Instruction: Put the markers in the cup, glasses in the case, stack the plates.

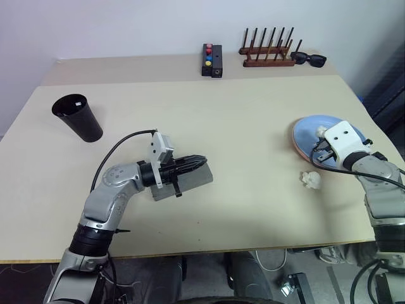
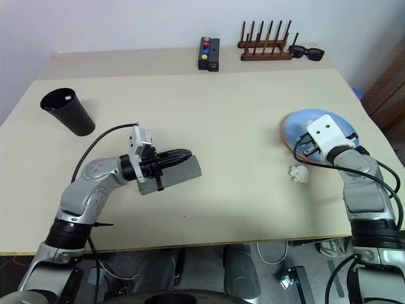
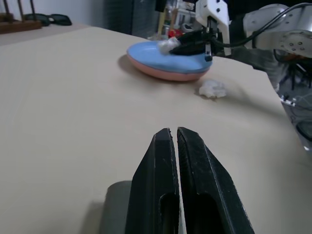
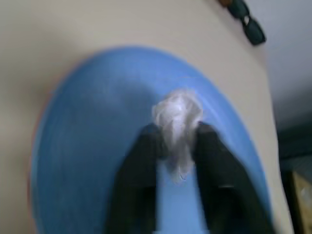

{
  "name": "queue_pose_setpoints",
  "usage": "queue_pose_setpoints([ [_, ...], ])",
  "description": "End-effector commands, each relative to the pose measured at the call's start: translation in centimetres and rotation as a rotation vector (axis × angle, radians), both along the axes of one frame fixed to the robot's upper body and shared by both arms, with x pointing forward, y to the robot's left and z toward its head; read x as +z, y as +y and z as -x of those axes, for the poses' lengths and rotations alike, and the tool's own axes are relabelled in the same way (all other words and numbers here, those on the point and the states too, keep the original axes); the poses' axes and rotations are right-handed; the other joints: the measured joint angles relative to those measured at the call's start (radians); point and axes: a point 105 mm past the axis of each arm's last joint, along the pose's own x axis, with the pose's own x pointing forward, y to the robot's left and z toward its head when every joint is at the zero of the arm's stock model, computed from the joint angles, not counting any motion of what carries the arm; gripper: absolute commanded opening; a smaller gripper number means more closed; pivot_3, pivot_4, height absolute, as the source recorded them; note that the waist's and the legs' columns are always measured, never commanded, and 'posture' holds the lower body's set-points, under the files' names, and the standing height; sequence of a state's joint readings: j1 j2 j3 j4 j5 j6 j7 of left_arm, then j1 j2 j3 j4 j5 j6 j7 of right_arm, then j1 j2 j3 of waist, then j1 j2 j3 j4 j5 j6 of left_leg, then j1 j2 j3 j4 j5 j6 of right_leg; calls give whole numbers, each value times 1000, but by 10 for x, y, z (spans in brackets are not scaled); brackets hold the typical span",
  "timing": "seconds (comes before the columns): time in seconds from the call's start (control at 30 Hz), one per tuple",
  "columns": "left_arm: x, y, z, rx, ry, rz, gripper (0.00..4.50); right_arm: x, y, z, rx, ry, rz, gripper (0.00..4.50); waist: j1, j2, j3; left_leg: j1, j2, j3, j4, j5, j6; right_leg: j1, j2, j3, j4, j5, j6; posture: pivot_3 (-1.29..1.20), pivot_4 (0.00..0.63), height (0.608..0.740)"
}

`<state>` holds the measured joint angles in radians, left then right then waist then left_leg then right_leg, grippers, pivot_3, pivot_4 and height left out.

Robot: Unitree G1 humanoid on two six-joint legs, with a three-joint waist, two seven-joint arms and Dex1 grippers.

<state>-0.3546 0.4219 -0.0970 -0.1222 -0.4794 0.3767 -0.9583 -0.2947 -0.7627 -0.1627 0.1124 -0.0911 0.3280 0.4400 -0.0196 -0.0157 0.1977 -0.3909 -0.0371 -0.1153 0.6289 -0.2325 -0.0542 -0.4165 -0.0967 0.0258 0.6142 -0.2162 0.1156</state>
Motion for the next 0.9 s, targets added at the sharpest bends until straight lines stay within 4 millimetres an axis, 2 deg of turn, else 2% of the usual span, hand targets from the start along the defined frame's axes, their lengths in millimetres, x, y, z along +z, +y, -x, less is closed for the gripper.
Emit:
queue_pose_setpoints([
  [0.03, 11, -3, 3, -11, -40, 9, 138, 26, -3, 4, 9, -89, 4, 2872, 2, 0, 0, 0, 0, 0, 0, 0, 0, 0, 0, 0, 0, 0, 0, 0, 150, 739],
  [0.07, 11, -3, 3, -13, -38, 9, 138, 27, -4, 7, 13, -91, -4, 3343, 4, 0, 0, 0, 0, 0, 0, 0, 0, 0, 0, 0, 0, 0, 0, 0, 150, 739],
  [0.17, 12, -4, 5, -16, -33, 9, 138, 31, -7, 17, 52, -107, -57, 3343, 7, 0, 0, 0, 0, 0, 0, 0, 0, 0, 0, 0, 0, 0, 0, 0, 150, 739],
  [0.27, 13, -5, 7, -27, -23, 11, 138, 35, 7, 34, 175, -128, -199, 3343, 9, 0, 0, 0, 0, -1, 1, 0, 0, 1, 0, 0, -1, 0, 1, 0, 150, 739],
  [0.37, 12, -8, 7, -37, -16, 11, 138, 18, 25, 59, 294, -29, -316, 3343, 7, 0, 0, 0, 0, -1, 1, 0, 0, 2, 0, 0, -1, -1, 1, 0, 150, 739],
  [0.57, 15, -11, 6, -52, -14, 12, 138, -22, 33, 95, 329, 170, -406, 3343, 7, 0, 0, 1, 0, -1, 1, 0, 0, 3, 0, 0, -1, -3, 4, 0, 150, 739],
  [0.7, 17, -13, 6, -57, -14, 12, 138, -39, 28, 96, 278, 207, -368, 3343, 5, 0, 0, 2, 0, -1, 1, 0, 0, 3, 0, 0, -1, -3, 4, 0, 150, 739],
  [0.87, 18, -15, 6, -60, -14, 14, 138, -46, 24, 90, 243, 201, -349, 3343, 9, 0, 0, 1, 0, -1, 1, 0, 0, 3, 0, 0, -1, -3, 4, 0, 150, 739],
  [0.9, 18, -15, 6, -59, -13, 14, 138, -46, 25, 89, 247, 202, -352, 3110, 9, 0, 0, 1, 0, -1, 1, 0, 0, 3, 0, 0, -1, -3, 4, 0, 150, 739],
])
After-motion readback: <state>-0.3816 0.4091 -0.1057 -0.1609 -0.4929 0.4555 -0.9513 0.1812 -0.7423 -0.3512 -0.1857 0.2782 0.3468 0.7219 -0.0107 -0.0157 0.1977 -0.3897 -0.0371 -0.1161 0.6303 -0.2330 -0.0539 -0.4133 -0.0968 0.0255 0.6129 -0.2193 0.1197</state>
